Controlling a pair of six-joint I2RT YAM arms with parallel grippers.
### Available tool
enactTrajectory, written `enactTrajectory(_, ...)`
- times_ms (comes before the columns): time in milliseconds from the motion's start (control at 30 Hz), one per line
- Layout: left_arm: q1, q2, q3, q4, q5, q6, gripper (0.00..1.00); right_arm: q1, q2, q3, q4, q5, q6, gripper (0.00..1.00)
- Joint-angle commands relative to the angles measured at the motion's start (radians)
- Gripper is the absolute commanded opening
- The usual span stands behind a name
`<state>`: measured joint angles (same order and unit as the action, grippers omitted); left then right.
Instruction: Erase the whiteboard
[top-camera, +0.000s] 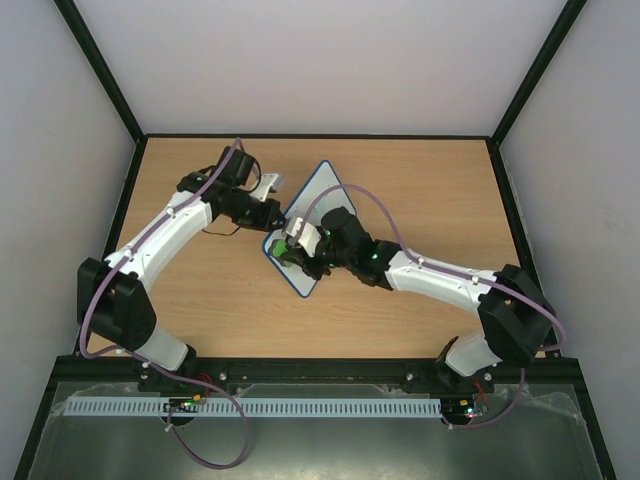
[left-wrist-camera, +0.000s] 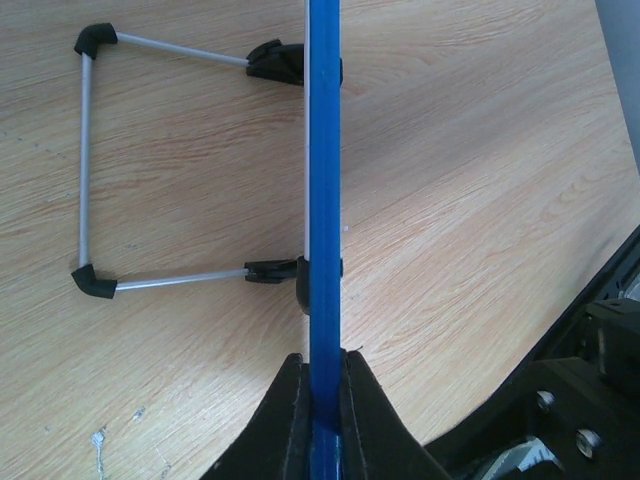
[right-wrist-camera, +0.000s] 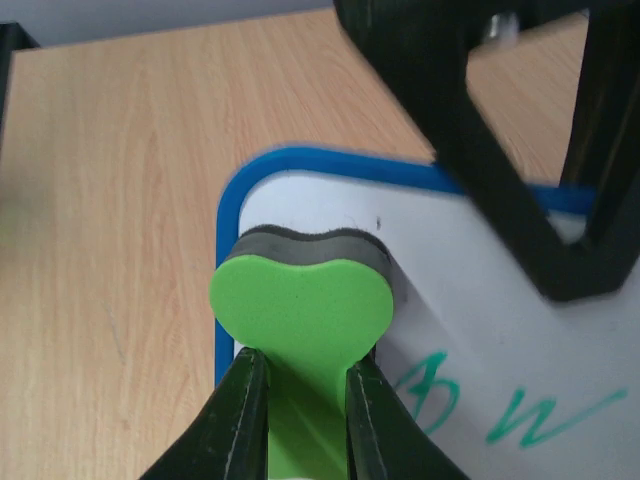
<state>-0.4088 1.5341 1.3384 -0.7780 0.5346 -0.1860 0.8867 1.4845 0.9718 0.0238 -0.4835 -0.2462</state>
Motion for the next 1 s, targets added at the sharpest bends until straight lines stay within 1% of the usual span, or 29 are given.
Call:
enactTrajectory(0,-0.001,0.031,0.012,-0.034,0.041,-0.01,0.03,0.009,-0.002,-0.16,0.225,0.166,0.035,0.02)
enactTrajectory(133,0.002,0.043,0.014,-0.049,0.055,0.005,0.03,0.01,0.025,-0.233,0.276,0.144,0.025,0.02)
enactTrajectory(233,0.002,0.044,0.011,-0.049,0.062,0.009,0.03,0.01,0.028,-0.225,0.264,0.137,0.029,0.02)
enactTrajectory(300,0.002,0.046,0.01,-0.048,0.065,0.01,0.03,0.01,0.017,-0.183,0.237,0.148,0.025,0.02)
enactTrajectory(400,0.001,0.048,0.005,-0.046,0.071,0.01,0.03,0.009,0.02,-0.044,0.167,0.161,0.026,0.02)
enactTrajectory(467,0.002,0.047,0.001,-0.046,0.073,0.011,0.03,0.01,0.032,0.022,0.149,0.161,0.033,0.02)
enactTrajectory(533,0.002,0.043,-0.003,-0.046,0.074,0.011,0.03,0.009,0.044,0.048,0.154,0.164,0.043,0.02)
enactTrajectory(600,0.002,0.042,-0.007,-0.046,0.073,0.013,0.03,0.009,0.055,0.029,0.174,0.172,0.049,0.02)
enactTrajectory(667,0.002,0.041,-0.008,-0.046,0.073,0.013,0.03,0.009,0.062,-0.031,0.202,0.176,0.05,0.02)
enactTrajectory(833,0.002,0.046,0.001,-0.05,0.076,0.013,0.03,0.009,0.079,-0.17,0.2,0.139,0.043,0.02)
enactTrajectory(967,0.004,0.044,0.003,-0.05,0.075,0.015,0.03,0.01,0.093,-0.196,0.164,0.134,0.009,0.02)
